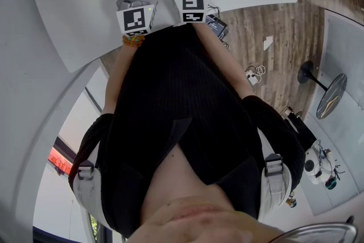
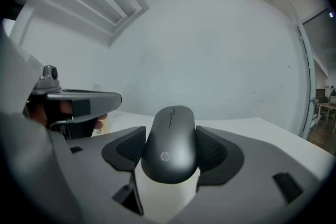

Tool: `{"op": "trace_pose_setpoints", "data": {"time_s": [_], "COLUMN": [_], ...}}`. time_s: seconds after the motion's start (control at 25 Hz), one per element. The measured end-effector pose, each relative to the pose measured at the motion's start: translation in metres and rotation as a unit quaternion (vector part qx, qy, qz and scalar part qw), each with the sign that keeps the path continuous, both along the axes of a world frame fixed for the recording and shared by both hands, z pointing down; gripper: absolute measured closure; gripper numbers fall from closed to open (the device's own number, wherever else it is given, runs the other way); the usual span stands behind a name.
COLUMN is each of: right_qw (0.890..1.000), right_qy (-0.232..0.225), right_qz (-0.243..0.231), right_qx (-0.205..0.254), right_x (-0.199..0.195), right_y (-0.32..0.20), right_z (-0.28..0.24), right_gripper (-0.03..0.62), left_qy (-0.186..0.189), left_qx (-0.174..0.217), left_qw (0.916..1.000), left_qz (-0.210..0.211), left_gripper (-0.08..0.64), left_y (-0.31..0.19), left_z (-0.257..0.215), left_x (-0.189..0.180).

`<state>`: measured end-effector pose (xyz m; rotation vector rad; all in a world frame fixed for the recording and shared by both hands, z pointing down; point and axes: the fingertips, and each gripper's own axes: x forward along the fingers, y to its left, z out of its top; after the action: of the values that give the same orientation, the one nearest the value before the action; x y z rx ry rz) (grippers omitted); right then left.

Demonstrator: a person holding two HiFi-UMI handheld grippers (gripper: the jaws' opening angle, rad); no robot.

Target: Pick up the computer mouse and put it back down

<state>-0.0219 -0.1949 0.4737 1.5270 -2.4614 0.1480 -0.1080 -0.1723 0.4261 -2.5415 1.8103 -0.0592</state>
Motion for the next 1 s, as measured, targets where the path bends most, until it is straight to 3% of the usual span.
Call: {"op": "trace_pose_setpoints", "data": {"time_s": [0.16,0.4,1.0], "right_qw": [0.998,0.993,0.992], "right_qy": [-0.014,-0.028,-0.034], "right_qz": [0.0,0.002,-0.008], "right_qx": [0.067,0.111,0.12], "right_x": [-0.004,-0.006,-0.009], "right_y": [-0.002,-0.003,-0.004], "right_z": [-0.03,-0.045,-0.054], "right_gripper": [0.304,0.304,0.304], "left_qy": [0.0,-0.002,-0.004], "left_qx": [0.007,0.01,0.013], "left_qw": [1.0,0.9999,0.9999], "left_qz": [-0.003,-0.008,-0.009], "left_gripper": [0.546,0.546,0.546], "left_y": [-0.003,-0.006,-0.009], "left_z": [-0.002,-0.002,-0.001], "left_x": [-0.003,-0.009,-0.006]}}
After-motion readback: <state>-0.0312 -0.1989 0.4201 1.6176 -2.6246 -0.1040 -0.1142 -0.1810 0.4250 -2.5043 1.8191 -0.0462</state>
